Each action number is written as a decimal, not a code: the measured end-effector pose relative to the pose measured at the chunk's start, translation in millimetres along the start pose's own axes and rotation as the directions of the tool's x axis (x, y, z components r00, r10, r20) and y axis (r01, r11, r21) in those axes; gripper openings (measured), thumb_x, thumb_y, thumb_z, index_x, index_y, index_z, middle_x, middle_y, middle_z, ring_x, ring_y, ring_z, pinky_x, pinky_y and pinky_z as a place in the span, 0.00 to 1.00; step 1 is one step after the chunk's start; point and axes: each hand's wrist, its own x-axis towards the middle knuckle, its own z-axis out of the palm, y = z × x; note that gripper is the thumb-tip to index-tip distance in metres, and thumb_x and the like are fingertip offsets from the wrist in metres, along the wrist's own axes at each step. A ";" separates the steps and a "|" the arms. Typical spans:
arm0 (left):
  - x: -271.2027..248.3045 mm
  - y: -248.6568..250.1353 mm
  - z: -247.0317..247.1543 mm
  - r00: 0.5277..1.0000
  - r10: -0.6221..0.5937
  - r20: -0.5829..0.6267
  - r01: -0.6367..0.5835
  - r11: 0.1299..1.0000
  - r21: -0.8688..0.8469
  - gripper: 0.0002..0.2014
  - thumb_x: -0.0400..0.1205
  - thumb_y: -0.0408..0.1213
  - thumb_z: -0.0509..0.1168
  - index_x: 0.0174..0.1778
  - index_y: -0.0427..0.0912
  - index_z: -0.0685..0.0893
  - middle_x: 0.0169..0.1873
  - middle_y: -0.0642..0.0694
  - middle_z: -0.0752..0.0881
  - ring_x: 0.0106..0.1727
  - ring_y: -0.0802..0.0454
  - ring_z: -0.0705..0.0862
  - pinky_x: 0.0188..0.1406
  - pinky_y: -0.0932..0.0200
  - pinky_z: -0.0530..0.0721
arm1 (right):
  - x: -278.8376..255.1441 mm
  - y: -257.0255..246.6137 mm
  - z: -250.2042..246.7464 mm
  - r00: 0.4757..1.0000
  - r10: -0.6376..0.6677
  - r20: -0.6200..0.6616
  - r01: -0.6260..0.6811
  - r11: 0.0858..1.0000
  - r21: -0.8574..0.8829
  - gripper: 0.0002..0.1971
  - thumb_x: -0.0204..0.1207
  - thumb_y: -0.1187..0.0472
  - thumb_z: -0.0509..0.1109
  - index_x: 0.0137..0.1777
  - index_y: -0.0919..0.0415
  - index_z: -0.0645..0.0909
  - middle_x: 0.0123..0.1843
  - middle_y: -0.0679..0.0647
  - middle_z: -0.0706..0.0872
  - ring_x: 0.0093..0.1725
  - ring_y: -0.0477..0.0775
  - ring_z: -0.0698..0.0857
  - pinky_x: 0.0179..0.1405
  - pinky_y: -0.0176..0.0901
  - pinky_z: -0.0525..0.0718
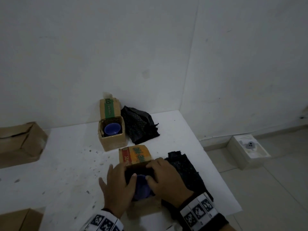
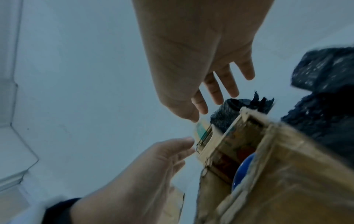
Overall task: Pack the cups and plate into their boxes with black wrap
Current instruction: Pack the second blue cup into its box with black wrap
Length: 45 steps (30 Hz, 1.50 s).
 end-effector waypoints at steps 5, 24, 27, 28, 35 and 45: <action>6.2 70.4 10.8 0.894 0.440 -0.087 -0.447 0.888 -0.105 0.23 0.75 0.51 0.59 0.66 0.50 0.74 0.71 0.50 0.70 0.76 0.48 0.65 0.76 0.47 0.63 | -35.4 81.5 -31.7 0.968 0.233 -0.098 -0.234 0.972 0.002 0.16 0.70 0.48 0.61 0.53 0.54 0.81 0.50 0.50 0.79 0.51 0.52 0.80 0.47 0.42 0.77; 66.2 133.2 106.4 0.767 0.256 0.588 -0.515 0.792 0.327 0.33 0.78 0.38 0.67 0.77 0.57 0.61 0.82 0.50 0.45 0.83 0.47 0.43 0.78 0.37 0.55 | 0.9 157.1 10.3 0.868 0.422 0.264 -0.445 0.895 0.032 0.05 0.76 0.53 0.63 0.40 0.50 0.76 0.55 0.57 0.82 0.42 0.49 0.75 0.30 0.31 0.67; 73.0 133.9 98.5 0.798 0.270 0.538 -0.507 0.783 0.359 0.32 0.78 0.41 0.65 0.77 0.59 0.60 0.82 0.50 0.44 0.83 0.45 0.43 0.77 0.35 0.56 | 13.9 158.2 2.5 0.899 0.367 0.237 -0.424 0.863 0.273 0.07 0.74 0.56 0.66 0.36 0.54 0.74 0.44 0.56 0.83 0.37 0.50 0.78 0.29 0.33 0.71; 75.6 135.5 94.4 0.811 0.281 0.514 -0.504 0.781 0.369 0.31 0.78 0.41 0.64 0.77 0.59 0.61 0.82 0.50 0.44 0.83 0.45 0.43 0.76 0.34 0.57 | 18.6 154.4 -4.8 0.904 0.356 0.237 -0.423 0.825 0.374 0.05 0.75 0.59 0.66 0.40 0.57 0.76 0.42 0.56 0.83 0.37 0.50 0.79 0.33 0.38 0.74; 87.3 146.8 55.9 0.875 0.458 0.155 -0.477 0.769 0.425 0.19 0.80 0.42 0.59 0.68 0.53 0.72 0.81 0.54 0.59 0.83 0.48 0.50 0.75 0.39 0.56 | 51.3 133.2 -60.0 0.955 0.260 0.143 -0.291 0.721 0.629 0.07 0.79 0.63 0.63 0.42 0.54 0.68 0.37 0.52 0.78 0.36 0.47 0.77 0.37 0.43 0.73; 84.6 124.2 -15.5 0.835 0.547 -0.065 -0.546 0.837 0.027 0.07 0.76 0.41 0.57 0.49 0.50 0.76 0.29 0.47 0.84 0.30 0.46 0.82 0.34 0.53 0.75 | 59.1 84.4 -98.6 0.988 -0.001 0.155 -0.111 0.692 0.713 0.15 0.77 0.62 0.71 0.55 0.50 0.68 0.50 0.60 0.85 0.44 0.50 0.85 0.42 0.44 0.83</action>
